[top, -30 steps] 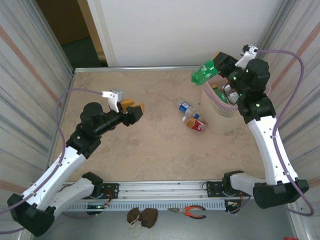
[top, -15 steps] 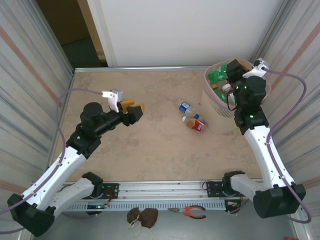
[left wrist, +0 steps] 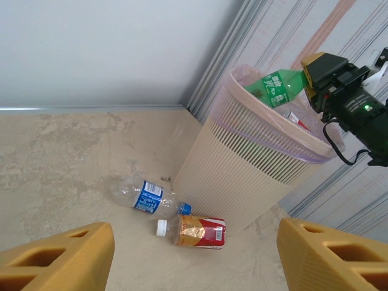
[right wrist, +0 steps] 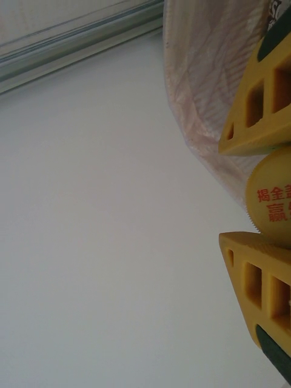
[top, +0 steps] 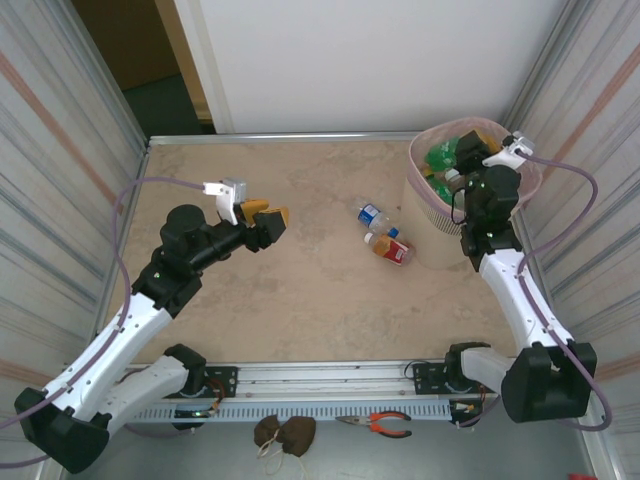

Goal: Put the plastic bottles in the bin

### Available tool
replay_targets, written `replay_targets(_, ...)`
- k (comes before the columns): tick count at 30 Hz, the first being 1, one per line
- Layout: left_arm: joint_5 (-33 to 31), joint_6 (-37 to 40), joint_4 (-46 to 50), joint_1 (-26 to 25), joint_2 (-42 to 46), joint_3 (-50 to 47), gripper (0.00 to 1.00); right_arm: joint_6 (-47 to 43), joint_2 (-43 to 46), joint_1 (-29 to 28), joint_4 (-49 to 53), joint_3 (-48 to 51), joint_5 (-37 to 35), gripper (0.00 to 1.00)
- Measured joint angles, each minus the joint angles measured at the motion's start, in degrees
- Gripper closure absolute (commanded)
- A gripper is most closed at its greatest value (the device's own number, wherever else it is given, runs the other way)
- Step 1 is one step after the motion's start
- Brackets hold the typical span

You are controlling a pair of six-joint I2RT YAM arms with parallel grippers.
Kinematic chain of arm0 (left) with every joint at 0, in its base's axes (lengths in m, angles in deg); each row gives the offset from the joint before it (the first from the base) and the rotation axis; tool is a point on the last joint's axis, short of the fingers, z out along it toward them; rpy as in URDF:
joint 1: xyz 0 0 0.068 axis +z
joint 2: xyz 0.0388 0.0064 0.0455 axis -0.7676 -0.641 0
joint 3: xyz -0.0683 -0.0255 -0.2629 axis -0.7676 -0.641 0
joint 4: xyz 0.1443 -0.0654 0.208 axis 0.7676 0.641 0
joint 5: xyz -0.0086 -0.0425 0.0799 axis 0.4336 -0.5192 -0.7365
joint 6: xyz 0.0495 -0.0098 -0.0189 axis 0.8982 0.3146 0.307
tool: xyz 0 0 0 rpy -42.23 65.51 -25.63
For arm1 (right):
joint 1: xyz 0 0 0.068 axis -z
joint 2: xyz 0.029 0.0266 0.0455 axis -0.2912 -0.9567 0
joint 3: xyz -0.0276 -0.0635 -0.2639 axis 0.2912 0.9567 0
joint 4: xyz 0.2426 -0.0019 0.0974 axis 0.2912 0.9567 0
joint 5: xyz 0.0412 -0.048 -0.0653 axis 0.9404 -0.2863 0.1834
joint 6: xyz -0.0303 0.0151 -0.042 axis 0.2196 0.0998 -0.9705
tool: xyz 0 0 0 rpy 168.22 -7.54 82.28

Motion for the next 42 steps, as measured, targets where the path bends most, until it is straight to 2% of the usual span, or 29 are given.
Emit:
replay_targets(7, 0.0, 0.0, 0.2, 0.0, 0.3, 0.0, 0.29, -0.6, 0.1, 1.0, 2.1, 0.4, 2.0, 0.45)
replay_targets(12, 0.0, 0.0, 0.2, 0.0, 0.2, 0.0, 0.29, -2.4, 2.0, 1.3, 11.4, -2.2, 3.0, 0.4)
replay_targets(24, 0.5, -0.3, 0.1, 0.0, -0.7, 0.0, 0.29, -8.1, 6.9, 1.7, 34.2, -14.5, 7.1, 0.4)
replay_targets(35, 0.7, -0.5, -0.1, 0.0, -1.7, 0.0, 0.29, -11.0, -0.5, 1.3, 60.5, -32.2, 17.7, 0.46)
replay_targets(38, 1.1, -0.5, -0.1, 0.0, -2.2, 0.0, 0.29, -12.3, -2.9, -1.3, 67.9, -36.0, 18.3, 0.47)
replay_targets(42, 1.1, -0.5, -0.1, 0.0, -2.7, 0.0, 0.28, -14.7, -6.4, -8.3, 76.1, -40.9, 17.1, 0.47)
